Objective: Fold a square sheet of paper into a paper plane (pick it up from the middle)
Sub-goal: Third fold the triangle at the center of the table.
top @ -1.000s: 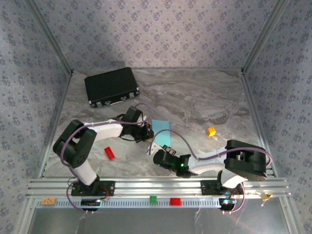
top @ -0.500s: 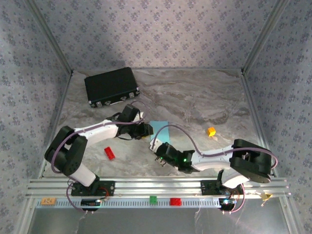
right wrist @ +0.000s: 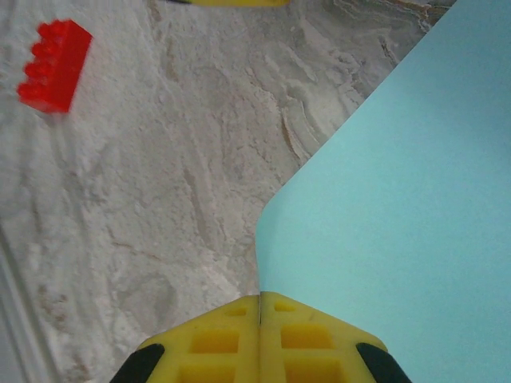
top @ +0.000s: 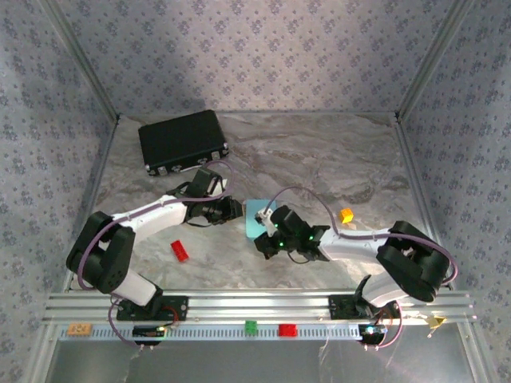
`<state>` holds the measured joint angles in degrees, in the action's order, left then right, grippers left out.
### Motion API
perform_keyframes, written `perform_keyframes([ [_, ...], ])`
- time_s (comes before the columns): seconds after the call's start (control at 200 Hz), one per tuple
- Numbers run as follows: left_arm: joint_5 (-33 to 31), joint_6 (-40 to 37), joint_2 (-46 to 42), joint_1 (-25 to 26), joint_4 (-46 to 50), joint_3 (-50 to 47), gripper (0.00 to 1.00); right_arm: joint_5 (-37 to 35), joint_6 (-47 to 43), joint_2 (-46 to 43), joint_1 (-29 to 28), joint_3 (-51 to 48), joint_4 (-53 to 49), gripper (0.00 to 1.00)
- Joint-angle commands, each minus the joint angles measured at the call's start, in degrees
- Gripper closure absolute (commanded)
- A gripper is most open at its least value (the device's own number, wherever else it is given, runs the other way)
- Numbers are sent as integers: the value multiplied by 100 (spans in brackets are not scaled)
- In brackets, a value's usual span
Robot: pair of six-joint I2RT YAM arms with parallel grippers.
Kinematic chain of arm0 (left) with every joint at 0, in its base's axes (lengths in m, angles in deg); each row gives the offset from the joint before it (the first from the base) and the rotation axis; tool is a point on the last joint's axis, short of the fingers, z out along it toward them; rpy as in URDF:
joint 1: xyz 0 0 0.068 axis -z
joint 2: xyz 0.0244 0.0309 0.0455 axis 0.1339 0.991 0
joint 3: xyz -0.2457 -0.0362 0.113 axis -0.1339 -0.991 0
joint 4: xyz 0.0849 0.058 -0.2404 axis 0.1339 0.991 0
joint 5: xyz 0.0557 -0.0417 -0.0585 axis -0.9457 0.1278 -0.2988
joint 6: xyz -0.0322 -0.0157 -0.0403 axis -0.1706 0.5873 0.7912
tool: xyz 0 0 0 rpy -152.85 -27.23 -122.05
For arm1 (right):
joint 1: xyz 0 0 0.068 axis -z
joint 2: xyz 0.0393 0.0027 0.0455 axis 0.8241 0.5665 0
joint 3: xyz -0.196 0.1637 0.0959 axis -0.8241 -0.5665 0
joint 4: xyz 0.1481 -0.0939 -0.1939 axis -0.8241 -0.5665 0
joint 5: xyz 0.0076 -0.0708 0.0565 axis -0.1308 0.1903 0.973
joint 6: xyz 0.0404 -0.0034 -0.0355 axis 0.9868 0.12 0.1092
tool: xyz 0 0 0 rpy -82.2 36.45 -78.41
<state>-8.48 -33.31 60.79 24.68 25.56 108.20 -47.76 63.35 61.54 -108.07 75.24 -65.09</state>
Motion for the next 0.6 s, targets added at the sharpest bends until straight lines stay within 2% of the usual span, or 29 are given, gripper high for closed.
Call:
perform_keyframes([
  [0.0,116,-122,-107,-52,56,100,78,1020,460,-105,157,-30,257,98],
  [0.225,465,-171,85,-49,-105,251,81,1622,547,-152,230,-241,654,98],
  [0.595,1000,-411,1018,74,-303,722,83,1697,560,28,234,-256,677,97],
])
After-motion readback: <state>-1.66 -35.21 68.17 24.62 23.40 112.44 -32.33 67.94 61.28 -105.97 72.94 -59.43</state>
